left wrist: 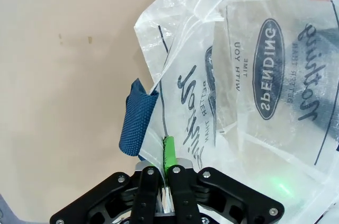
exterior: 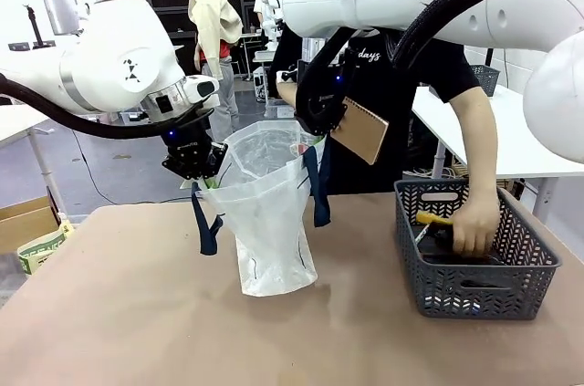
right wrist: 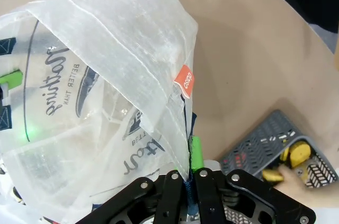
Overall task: Transfer purchased items from the store into the shopping bag.
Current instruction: Open the Reusable shopping bag in the center of the table, then move the Reusable shopping bag to the right side of the table.
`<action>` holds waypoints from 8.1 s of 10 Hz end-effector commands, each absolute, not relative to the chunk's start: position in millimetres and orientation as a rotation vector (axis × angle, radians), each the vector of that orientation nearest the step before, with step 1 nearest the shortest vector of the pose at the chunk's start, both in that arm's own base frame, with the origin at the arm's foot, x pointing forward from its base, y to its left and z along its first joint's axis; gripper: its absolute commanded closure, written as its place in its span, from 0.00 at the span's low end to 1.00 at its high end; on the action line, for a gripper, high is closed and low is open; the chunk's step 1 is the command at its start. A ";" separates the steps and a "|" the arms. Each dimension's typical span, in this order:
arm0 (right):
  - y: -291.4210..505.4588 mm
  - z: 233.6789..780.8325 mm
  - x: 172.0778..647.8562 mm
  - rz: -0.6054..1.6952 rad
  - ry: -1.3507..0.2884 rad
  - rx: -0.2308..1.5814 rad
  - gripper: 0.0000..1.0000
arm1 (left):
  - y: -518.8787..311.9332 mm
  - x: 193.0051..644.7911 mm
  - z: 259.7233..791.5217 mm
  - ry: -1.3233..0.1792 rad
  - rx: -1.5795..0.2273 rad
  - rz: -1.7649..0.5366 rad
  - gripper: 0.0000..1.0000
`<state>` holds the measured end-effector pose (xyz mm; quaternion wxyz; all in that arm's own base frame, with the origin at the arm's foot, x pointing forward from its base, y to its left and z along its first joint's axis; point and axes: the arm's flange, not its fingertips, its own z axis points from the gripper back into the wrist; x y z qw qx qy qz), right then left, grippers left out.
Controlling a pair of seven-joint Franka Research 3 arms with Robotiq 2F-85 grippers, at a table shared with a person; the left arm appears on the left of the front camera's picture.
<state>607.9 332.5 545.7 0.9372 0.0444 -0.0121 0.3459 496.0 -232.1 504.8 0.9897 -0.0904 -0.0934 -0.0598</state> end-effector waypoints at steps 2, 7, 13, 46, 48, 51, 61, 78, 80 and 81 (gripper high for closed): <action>333.1 550.9 607.0 0.770 -0.056 0.068 1.00 | -234.7 495.7 506.5 -0.163 -0.181 -0.231 1.00; 335.1 548.4 607.2 0.752 -0.041 0.086 1.00 | -236.3 493.3 502.7 -0.180 -0.175 -0.207 1.00; 335.1 548.4 607.2 0.752 -0.041 0.086 1.00 | -236.3 493.3 502.7 -0.180 -0.175 -0.207 1.00; 335.1 548.4 607.2 0.752 -0.041 0.086 1.00 | -236.3 493.3 502.7 -0.180 -0.175 -0.207 1.00; 335.1 548.4 607.2 0.752 -0.041 0.086 1.00 | -236.3 493.3 502.7 -0.180 -0.175 -0.207 1.00; 335.1 548.4 607.2 0.752 -0.041 0.086 1.00 | -236.3 493.3 502.7 -0.180 -0.175 -0.207 1.00; 335.1 548.4 607.2 0.752 -0.041 0.086 1.00 | -236.3 493.3 502.7 -0.180 -0.175 -0.207 1.00; 335.1 548.4 607.2 0.752 -0.041 0.086 1.00 | -236.3 493.3 502.7 -0.180 -0.175 -0.207 1.00; 335.1 548.4 607.2 0.752 -0.041 0.086 1.00 | -236.3 493.3 502.7 -0.180 -0.175 -0.207 1.00; 335.1 548.4 607.2 0.752 -0.041 0.086 1.00 | -236.3 493.3 502.7 -0.180 -0.175 -0.207 1.00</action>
